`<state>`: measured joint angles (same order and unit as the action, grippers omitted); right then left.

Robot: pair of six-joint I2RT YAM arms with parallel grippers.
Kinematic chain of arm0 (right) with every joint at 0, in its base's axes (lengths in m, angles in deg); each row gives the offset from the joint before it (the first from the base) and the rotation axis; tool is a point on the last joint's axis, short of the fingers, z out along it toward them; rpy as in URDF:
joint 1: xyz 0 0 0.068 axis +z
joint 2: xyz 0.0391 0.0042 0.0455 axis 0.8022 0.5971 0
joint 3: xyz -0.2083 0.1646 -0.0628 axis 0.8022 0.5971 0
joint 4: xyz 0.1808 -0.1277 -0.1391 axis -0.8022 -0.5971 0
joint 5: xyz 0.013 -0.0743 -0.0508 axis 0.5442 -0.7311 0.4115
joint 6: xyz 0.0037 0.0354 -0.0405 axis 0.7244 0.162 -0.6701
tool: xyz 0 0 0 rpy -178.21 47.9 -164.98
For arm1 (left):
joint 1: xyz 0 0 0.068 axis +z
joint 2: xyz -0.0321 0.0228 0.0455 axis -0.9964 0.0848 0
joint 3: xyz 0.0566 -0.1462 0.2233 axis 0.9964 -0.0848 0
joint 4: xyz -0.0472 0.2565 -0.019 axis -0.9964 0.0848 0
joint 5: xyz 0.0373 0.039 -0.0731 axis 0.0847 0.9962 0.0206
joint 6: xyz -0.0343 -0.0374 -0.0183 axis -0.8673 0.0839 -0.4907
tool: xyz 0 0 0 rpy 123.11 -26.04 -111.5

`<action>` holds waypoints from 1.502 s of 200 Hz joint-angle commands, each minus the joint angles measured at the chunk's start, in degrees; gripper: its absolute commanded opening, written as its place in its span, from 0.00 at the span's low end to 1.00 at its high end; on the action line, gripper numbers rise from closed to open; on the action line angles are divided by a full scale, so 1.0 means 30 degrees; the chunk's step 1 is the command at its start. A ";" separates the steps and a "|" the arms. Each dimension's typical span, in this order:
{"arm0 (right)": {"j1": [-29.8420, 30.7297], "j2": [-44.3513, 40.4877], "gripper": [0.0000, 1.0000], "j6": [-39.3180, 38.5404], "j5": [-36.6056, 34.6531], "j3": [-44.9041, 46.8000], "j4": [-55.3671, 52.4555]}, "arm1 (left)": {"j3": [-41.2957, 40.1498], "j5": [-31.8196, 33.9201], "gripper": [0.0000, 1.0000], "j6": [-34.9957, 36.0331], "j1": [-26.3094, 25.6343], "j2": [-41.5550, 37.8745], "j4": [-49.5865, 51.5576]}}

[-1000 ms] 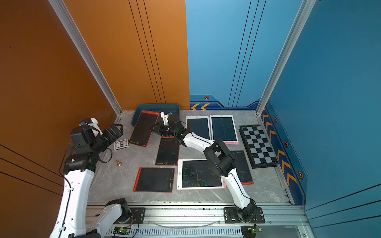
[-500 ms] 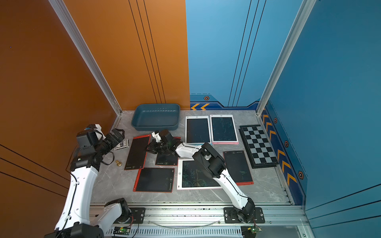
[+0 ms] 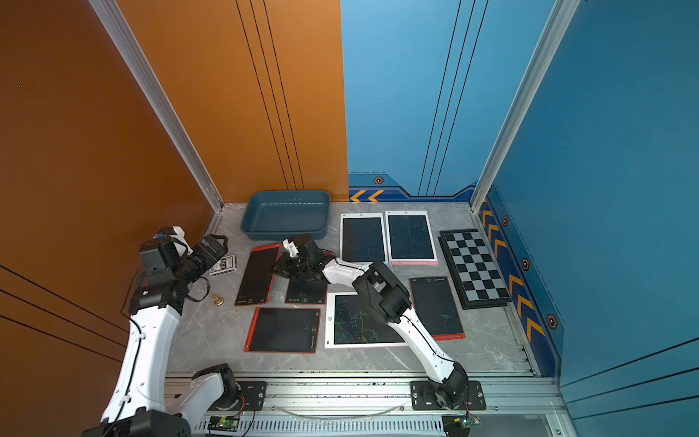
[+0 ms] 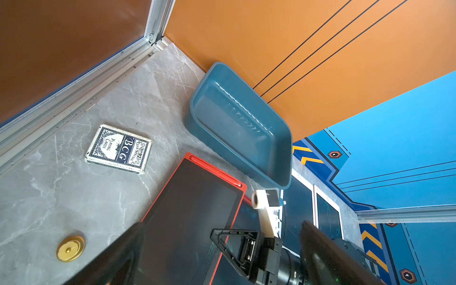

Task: Take out the writing tablet from the storage box
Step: Place the writing tablet at the center of the board.

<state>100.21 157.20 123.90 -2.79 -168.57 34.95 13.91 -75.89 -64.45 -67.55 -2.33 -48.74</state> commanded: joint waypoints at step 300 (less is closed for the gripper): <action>-0.0018 0.0276 0.42 -0.4490 -0.4125 -0.3345 -1.0146 | -0.0487 -0.0230 0.98 -0.0127 0.0012 -0.0549 -0.0354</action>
<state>99.49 160.96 112.51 -10.46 -178.69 11.41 13.23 -75.89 -64.63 -67.53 -3.10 -49.62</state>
